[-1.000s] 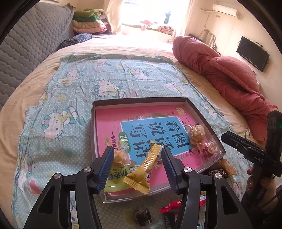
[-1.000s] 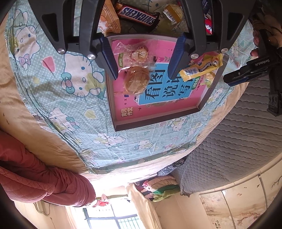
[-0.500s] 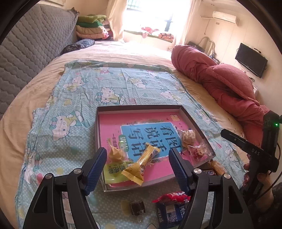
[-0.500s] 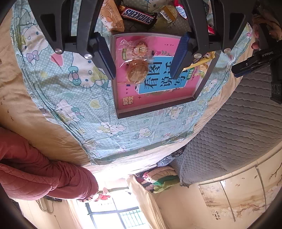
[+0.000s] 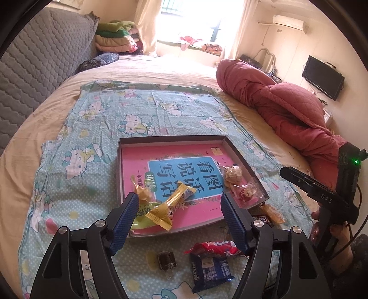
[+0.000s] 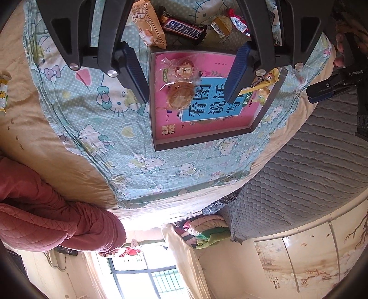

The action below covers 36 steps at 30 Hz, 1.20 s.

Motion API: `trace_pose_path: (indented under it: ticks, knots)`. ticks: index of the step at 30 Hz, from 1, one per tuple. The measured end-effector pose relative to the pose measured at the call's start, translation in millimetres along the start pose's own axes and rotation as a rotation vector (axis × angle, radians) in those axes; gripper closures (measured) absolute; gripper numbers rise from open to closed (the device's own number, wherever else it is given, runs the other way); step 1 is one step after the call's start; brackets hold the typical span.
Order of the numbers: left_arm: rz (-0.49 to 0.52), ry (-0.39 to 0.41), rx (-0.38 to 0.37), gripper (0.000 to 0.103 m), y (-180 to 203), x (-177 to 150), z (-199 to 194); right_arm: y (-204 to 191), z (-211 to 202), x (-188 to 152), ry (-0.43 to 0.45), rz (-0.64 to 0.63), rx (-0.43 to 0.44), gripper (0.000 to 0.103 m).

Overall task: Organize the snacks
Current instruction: 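Move both tools back toward the snacks lying beside the tray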

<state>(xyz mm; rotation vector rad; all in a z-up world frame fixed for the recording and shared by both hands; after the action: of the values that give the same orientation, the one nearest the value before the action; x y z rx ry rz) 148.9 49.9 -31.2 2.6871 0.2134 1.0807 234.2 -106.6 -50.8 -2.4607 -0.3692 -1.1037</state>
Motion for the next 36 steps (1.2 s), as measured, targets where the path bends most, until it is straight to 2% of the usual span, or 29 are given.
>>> trace_pose_path:
  ticks: [20,28,36]
  knots:
    - [-0.019,-0.089,-0.029,0.028,10,-38,-1,-29,-13,-16,-0.024,-0.051,0.037,0.036]
    - [-0.025,-0.156,-0.041,0.028,17,-63,5,-42,-18,-32,-0.064,-0.038,0.057,0.036]
    - [-0.024,-0.178,-0.057,0.028,25,-74,3,-51,-23,-46,-0.098,-0.035,0.072,0.036]
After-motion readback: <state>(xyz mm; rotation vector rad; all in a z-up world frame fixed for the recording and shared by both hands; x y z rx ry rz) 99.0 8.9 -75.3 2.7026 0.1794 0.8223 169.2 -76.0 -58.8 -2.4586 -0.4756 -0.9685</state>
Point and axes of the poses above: each gripper's, at about its wrist camera, not at the fingertips, and z roughly the way its jaws point, y to its right, x to its top, the point moved 7 cm from there along z, roughly the way its jaws point, and after that the axes turned 3 degrees about -z, right-handed, at the moved point
